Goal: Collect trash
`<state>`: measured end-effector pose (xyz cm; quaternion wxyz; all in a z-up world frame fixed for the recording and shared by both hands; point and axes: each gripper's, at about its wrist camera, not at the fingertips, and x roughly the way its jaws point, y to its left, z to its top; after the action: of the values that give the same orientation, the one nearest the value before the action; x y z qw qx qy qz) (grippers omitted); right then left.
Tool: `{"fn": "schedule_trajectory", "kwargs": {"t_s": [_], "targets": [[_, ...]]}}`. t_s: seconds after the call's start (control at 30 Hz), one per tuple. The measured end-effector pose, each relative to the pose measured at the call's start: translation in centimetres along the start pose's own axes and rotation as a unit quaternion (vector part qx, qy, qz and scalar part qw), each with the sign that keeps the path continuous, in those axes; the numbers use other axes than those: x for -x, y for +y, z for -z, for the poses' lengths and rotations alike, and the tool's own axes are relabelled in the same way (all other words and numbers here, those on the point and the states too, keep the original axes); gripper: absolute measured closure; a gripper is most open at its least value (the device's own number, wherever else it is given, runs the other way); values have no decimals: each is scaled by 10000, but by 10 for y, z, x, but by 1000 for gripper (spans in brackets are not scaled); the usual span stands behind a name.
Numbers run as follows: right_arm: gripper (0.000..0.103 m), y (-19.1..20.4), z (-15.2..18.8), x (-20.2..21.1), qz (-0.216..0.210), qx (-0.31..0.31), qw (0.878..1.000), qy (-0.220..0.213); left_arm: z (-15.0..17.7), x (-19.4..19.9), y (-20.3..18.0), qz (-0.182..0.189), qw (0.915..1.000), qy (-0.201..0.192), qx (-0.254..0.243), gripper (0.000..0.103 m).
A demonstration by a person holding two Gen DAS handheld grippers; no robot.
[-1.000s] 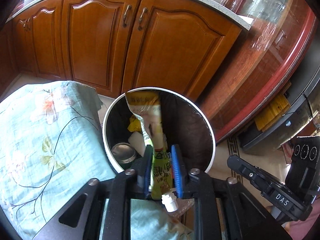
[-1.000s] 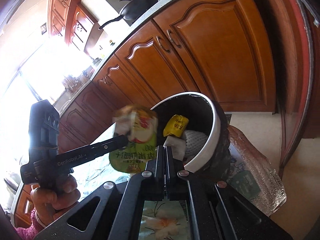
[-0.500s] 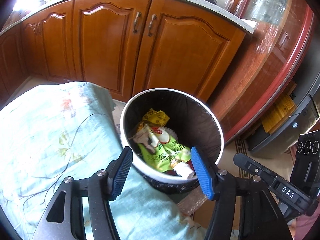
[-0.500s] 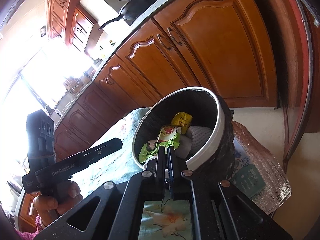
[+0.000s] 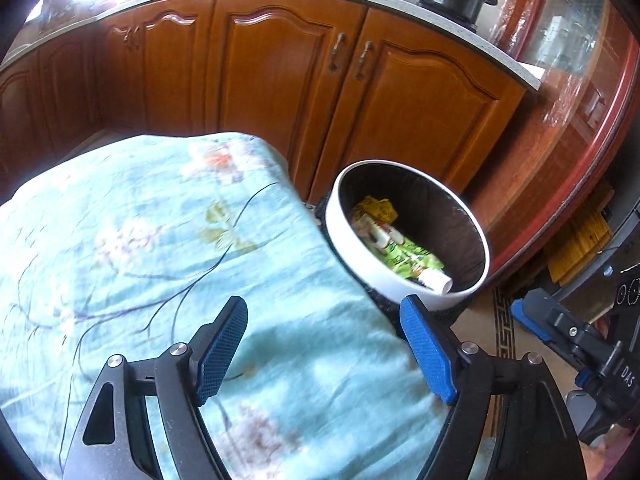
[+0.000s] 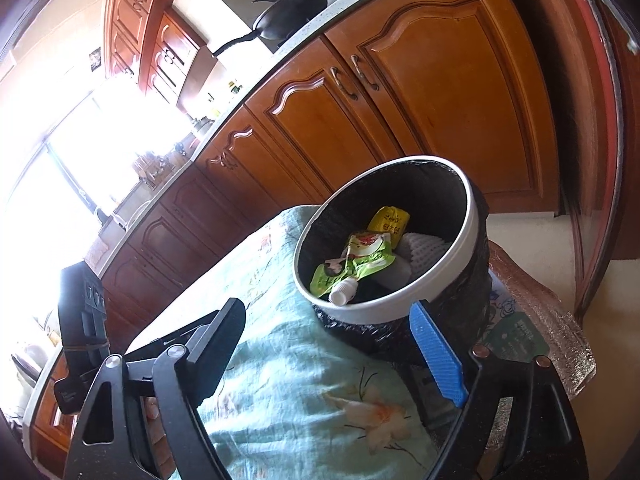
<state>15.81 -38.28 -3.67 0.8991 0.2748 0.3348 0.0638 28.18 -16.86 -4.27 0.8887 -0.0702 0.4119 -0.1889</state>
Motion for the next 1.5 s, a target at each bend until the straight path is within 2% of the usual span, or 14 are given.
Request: {"fn": "schedule_trajectory", "kwargs": {"t_s": [0.27,0.57,0.8,0.93,1.03,1.13,1.2,1.33,1.5], "targets": [[17,11,15,6,3,7,10000,64,27,28,15,-55,9998,-83,196,25],[9,22,36,20,181,144,9997,-27,52,52,17,-177,9993,-295,141,23],[7,34,54,30,525,455,9975,-101,81,83,15,-317,9964,-788,8,22],[5,55,58,52,866,995,9893,-620,97,115,8,-486,9887,-1401,-233,18],[0,75,62,75,1019,1475,9759,-1245,110,143,2,-741,9765,-1987,-370,1],[0,90,67,92,1051,1852,9620,-1710,129,162,-4,-905,9635,-2466,-525,1],[0,94,69,95,1080,1922,9590,-1779,140,168,-6,-1012,9597,-2554,-603,1],[0,92,73,94,1079,1840,9619,-1713,154,170,-6,-996,9607,-2524,-591,1],[0,93,83,90,1129,1912,9593,-1745,157,171,-4,-1096,9592,-2539,-586,1]]}}
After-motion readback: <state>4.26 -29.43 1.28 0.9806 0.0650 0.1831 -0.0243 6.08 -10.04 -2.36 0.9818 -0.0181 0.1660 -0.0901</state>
